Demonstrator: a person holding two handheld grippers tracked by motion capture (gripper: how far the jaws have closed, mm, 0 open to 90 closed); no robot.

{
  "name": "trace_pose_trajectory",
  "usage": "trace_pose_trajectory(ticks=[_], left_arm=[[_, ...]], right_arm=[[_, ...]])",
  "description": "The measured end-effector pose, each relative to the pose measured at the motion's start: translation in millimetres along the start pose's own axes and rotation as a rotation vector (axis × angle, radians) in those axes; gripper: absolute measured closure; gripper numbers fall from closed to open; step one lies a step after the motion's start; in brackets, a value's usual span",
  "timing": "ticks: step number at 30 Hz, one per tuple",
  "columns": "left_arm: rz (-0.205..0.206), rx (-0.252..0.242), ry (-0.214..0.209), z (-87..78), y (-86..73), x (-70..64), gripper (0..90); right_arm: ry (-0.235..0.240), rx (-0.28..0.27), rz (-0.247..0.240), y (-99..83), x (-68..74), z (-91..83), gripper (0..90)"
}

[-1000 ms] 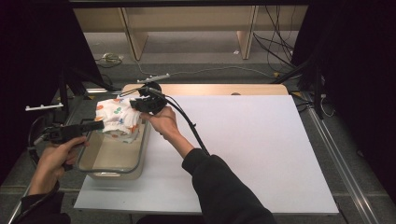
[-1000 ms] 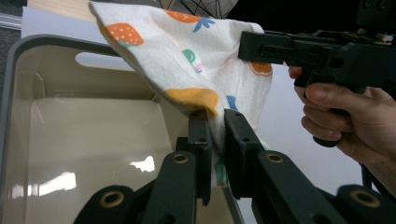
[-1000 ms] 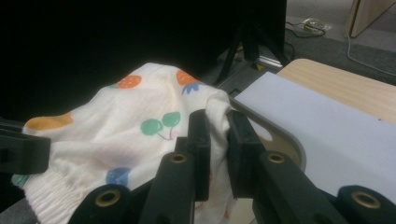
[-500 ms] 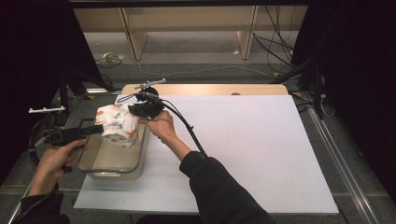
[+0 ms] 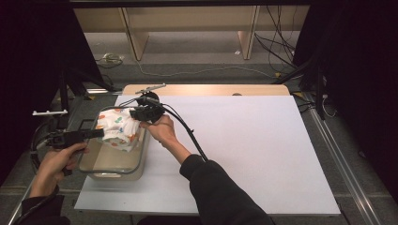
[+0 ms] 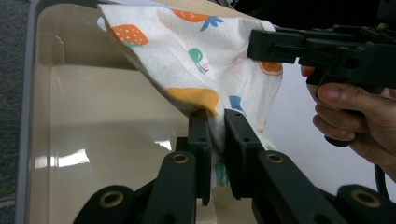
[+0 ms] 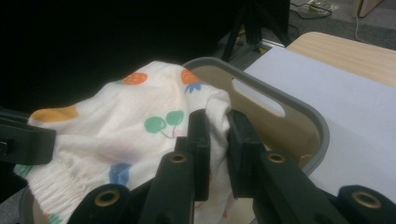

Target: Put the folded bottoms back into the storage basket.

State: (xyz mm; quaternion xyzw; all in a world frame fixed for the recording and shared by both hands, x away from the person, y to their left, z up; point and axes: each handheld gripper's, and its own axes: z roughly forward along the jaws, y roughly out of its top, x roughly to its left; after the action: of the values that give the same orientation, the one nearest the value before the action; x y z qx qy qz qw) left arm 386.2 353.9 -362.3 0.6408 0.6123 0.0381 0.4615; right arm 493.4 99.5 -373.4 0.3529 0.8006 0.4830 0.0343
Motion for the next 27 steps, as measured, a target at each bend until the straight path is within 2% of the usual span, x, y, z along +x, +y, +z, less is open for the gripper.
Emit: trace_pose_trajectory(ticks=[19,27], left_arm=[[-0.020,0.052,0.026,8.0,-6.5,12.2,81.5],[-0.028,0.058,0.037,9.3,-8.2,16.5,81.3]], right_arm=[[-0.009,0.036,0.005,-11.8,-0.6,12.1,81.2],[-0.009,0.049,0.004,-16.2,0.8,17.6,80.9]])
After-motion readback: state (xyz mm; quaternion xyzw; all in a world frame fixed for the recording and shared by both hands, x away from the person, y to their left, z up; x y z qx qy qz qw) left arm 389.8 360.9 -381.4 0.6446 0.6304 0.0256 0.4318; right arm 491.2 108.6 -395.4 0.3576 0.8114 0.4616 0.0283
